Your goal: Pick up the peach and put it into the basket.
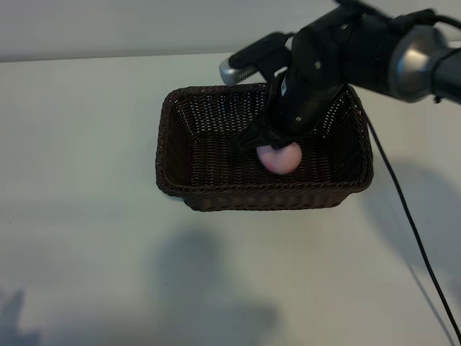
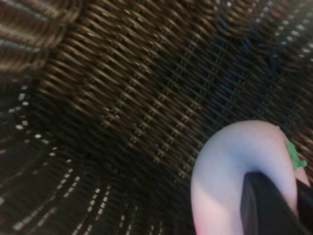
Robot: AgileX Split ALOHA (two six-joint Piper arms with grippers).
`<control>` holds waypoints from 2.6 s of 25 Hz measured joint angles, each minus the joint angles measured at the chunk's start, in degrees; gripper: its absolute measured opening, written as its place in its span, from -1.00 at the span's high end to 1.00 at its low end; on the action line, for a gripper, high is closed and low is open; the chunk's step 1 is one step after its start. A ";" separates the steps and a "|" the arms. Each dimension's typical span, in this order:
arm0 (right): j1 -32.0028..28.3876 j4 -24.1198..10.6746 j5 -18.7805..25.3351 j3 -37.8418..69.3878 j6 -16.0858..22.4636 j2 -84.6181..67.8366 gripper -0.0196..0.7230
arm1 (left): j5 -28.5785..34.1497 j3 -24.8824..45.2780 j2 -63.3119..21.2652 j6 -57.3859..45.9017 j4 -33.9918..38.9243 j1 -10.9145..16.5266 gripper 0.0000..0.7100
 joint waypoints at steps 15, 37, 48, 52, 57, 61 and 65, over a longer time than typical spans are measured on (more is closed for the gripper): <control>0.00 0.00 0.93 -0.66 0.05 2.72 -0.14 | 0.00 0.00 0.00 -0.05 0.00 0.00 -0.66; -11.32 -3.05 12.37 -13.22 3.01 -0.61 -0.67 | 0.00 0.00 0.00 0.00 0.00 0.00 -0.66; -30.98 -3.94 13.36 -13.41 2.60 -1.04 -0.67 | 0.00 0.00 0.00 0.00 0.00 0.00 -0.66; -34.48 -4.02 14.21 -13.41 1.86 -1.04 -0.67 | 0.00 0.00 0.00 0.00 0.00 0.00 -0.66; -34.73 -4.19 14.93 -13.41 1.06 -1.32 -0.66 | 0.00 0.00 0.00 0.05 0.00 0.00 -0.66; -34.73 -4.31 16.84 -13.41 -0.03 -3.35 -0.66 | 0.00 0.00 0.00 0.05 0.00 0.00 -0.66; -35.03 -4.12 20.24 -13.41 -0.27 -6.66 -0.66 | 0.00 0.00 0.00 0.05 0.00 0.00 -0.66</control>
